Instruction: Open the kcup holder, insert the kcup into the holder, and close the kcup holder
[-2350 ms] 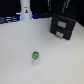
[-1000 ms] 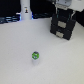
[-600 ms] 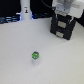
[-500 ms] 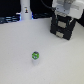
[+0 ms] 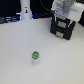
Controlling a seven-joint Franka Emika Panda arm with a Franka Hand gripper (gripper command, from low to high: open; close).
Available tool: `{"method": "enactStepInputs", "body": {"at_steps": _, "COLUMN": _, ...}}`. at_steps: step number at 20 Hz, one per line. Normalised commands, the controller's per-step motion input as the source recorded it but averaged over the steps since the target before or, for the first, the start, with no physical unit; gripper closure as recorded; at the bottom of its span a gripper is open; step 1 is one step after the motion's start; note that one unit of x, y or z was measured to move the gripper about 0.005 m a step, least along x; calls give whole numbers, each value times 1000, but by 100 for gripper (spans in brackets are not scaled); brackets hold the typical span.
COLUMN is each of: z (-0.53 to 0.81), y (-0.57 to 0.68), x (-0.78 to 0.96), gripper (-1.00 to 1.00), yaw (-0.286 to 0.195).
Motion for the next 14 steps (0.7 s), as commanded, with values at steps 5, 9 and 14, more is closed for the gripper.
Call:
{"method": "enactStepInputs", "body": {"at_steps": 5, "z": 2, "y": -67, "x": 56, "gripper": 100, "yaw": -6}}
{"method": "enactStepInputs", "body": {"at_steps": 9, "z": 35, "y": -168, "x": 374, "gripper": 100, "yaw": -23}}
{"method": "enactStepInputs", "body": {"at_steps": 14, "z": 123, "y": -201, "x": 700, "gripper": 100, "yaw": -48}}
